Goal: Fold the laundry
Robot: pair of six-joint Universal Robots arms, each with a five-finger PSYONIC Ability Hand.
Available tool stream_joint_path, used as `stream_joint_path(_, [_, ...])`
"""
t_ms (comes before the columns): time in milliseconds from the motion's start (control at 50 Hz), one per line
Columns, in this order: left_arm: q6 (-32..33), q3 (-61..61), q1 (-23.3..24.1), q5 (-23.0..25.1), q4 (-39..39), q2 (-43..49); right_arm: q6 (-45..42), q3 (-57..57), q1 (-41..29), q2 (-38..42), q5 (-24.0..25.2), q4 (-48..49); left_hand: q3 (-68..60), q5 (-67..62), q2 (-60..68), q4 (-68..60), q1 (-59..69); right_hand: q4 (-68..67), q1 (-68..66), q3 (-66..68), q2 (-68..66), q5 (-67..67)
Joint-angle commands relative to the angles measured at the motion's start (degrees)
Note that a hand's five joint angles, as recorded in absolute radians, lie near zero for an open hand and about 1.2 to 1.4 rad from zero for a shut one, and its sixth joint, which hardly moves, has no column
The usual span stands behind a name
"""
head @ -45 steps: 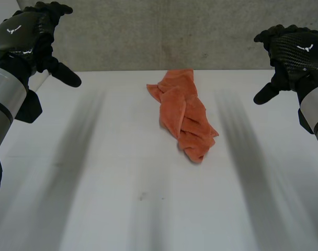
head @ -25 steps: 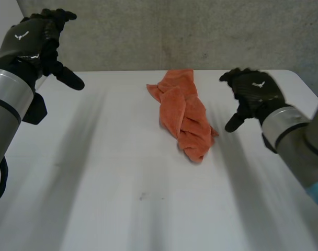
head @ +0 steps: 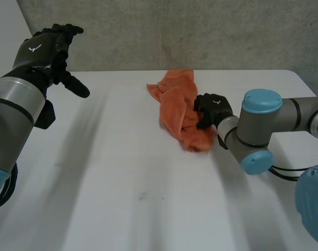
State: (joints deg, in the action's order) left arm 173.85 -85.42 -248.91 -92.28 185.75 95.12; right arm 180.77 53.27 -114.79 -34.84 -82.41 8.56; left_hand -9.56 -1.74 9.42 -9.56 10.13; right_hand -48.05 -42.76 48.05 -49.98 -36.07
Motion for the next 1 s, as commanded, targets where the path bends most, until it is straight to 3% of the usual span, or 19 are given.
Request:
stream_joint_path(20, [0.0,-0.01,0.09,0.0,-0.04,-0.46,0.64,-3.26,-0.78,-10.55,0.32,0.49,-0.44,1.74,0.58,-0.44,-0.13,-31.95,-37.24,31.95,-30.02,-33.93])
stream_joint_path(140, [0.0,0.08,0.18,0.0,-0.04,-1.69,5.64,-3.43,-0.78,-27.44,1.28,1.98,-0.44,1.74,0.58,-0.44,-0.13,-31.95,-37.24,31.95,-30.02,-33.93])
stream_joint_path(300, [-0.35,0.43,-0.35,0.09,1.45,-3.19,7.06,-0.1,-1.13,-40.03,5.94,-1.08,-0.44,1.74,0.58,-0.44,-0.13,-31.95,-37.24,31.95,-30.02,-33.93])
stream_joint_path(540, [-1.14,-2.56,0.97,2.55,5.32,5.07,5.21,7.29,-5.71,-44.88,7.27,-7.77,-0.44,1.74,0.58,-0.44,-0.13,-31.95,-37.24,31.95,-30.02,-33.93])
stream_joint_path(620, [-3.95,-4.75,4.56,7.19,5.41,9.54,2.41,12.64,-5.97,-44.88,7.35,-8.65,-0.44,1.74,0.58,-0.44,-0.13,-31.95,-37.24,31.95,-30.02,-33.93])
stream_joint_path(740, [-8.7,-5.9,6.07,12.83,5.58,14.47,0.91,16.95,-7.55,-44.53,7.53,-8.21,-0.44,1.74,0.58,-0.44,-0.13,-31.95,-37.24,31.95,-30.02,-33.93])
stream_joint_path(780, [-13.42,-6.07,6.33,19.21,5.41,17.27,0.9,17.48,-7.38,-44.44,7.53,-8.3,-0.44,1.74,0.58,-0.44,-0.13,-31.95,-37.24,31.95,-30.02,-33.93])
stream_joint_path(800, [-13.45,-6.07,6.33,19.25,5.41,17.29,0.9,17.49,-7.38,-44.44,7.53,-8.3,-0.44,1.74,0.58,-0.44,-0.13,-31.95,-37.24,31.95,-30.02,-33.93])
stream_joint_path(840, [-18.87,-5.64,6.16,26.24,5.06,19.12,0.82,18.36,-7.38,-44.35,7.53,-8.3,-0.98,1.2,1.12,-0.98,0.42,-31.95,-37.24,31.95,-30.02,-33.93])
stream_joint_path(920, [-23.38,-4.67,5.8,31.46,4.97,20.36,0.2,19.33,-7.29,-44.18,7.62,-8.03,-3.51,-1.33,3.65,-3.52,2.95,-31.95,-37.24,31.95,-30.02,-33.93])
stream_joint_path(960, [-25.05,-3.97,5.71,32.87,4.79,20.63,-1.63,20.38,-7.2,-44.09,7.62,-7.95,-10.41,-8.23,10.55,-10.41,9.84,-31.95,-37.24,31.95,-30.02,-33.93])
stream_joint_path(980, [-26.27,-3.27,5.71,33.13,4.62,20.98,-1.64,20.39,-7.2,-44.09,7.62,-7.95,-25.9,-23.71,26.04,-25.9,25.33,-31.95,-37.24,31.95,-30.02,-33.93])
stream_joint_path(1000, [-26.8,-2.91,5.71,32.26,4.62,21.5,-2.78,20.74,-7.2,-44.09,7.62,-7.95,-50.7,-48.52,50.84,-50.7,50.13,-31.95,-37.24,31.95,-30.02,-33.93])
